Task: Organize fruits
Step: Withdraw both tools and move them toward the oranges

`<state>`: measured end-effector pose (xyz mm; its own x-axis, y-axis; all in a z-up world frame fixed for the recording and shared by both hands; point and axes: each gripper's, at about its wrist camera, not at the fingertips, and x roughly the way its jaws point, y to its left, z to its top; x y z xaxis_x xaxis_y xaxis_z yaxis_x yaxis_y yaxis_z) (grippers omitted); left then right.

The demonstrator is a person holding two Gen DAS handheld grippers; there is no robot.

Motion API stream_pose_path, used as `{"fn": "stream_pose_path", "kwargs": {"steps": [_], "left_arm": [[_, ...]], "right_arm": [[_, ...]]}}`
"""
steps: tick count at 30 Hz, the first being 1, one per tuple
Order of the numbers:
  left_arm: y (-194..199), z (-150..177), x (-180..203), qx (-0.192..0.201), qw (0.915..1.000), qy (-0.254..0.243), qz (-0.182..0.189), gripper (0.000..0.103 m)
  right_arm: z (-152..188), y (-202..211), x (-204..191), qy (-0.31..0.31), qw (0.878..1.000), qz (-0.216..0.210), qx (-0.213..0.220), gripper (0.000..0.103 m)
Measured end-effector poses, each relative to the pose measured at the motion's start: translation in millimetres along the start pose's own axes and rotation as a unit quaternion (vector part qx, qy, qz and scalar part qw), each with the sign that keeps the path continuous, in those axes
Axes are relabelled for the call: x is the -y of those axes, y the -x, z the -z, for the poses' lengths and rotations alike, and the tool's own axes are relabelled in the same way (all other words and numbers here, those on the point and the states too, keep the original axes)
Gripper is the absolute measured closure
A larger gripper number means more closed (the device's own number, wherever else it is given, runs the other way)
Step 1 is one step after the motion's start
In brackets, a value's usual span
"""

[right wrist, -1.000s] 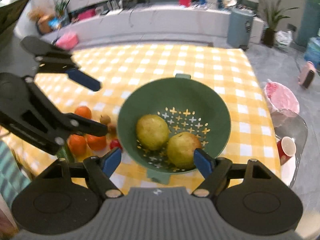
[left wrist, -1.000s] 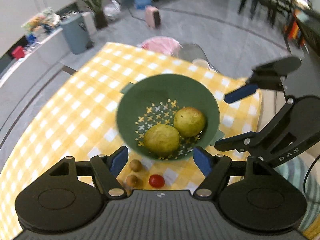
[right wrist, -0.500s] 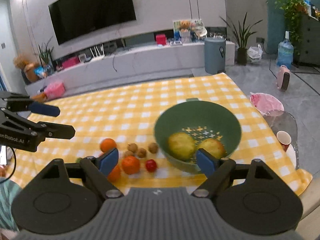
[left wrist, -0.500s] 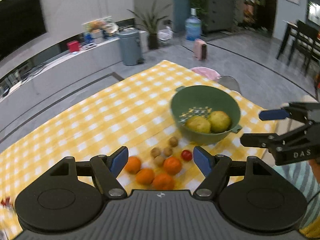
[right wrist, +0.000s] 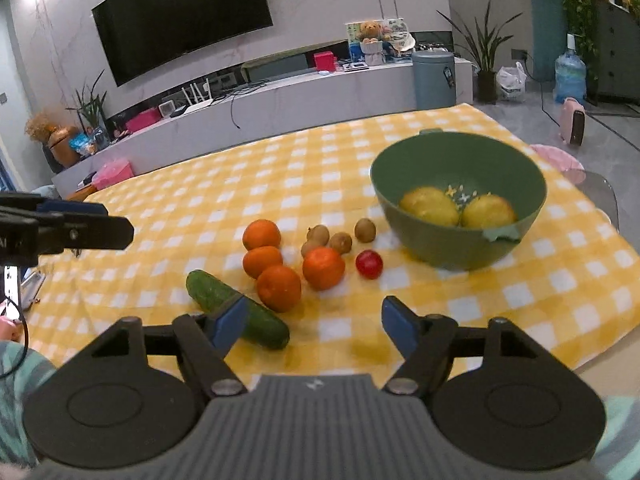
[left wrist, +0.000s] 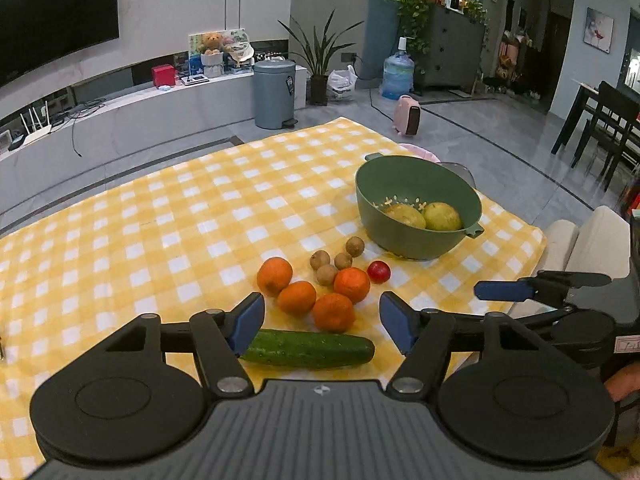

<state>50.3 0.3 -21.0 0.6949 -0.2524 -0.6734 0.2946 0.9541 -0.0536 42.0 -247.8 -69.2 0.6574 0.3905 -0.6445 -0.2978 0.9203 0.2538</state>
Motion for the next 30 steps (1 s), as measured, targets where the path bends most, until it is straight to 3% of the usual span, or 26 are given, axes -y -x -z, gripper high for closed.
{"fn": "stream_pose_path", "kwargs": {"steps": [12,16,21,30], "left_arm": [[-33.1,1.2,-12.9,-0.010,0.9978,0.063,-0.016,0.037],[-47.9,-0.1,-19.9,-0.026,0.9966,0.070,-0.034,0.042],[-67.3,-2.3,-29.8,-0.047,0.9947,0.086,-0.032,0.049],[-107.9,-7.4,-39.5,-0.074,0.9916,0.102,-0.030,0.050]], "right_arm": [[-9.5,-21.3,1.2,0.008,0.999,0.034,0.010,0.039],[-17.3,-38.7,4.4,-0.006,1.000,0.019,-0.008,0.039],[-24.9,-63.0,6.6,-0.013,1.000,0.010,-0.022,0.052],[-33.3,-106.1,16.0,-0.033,0.998,0.004,-0.049,0.055]]}}
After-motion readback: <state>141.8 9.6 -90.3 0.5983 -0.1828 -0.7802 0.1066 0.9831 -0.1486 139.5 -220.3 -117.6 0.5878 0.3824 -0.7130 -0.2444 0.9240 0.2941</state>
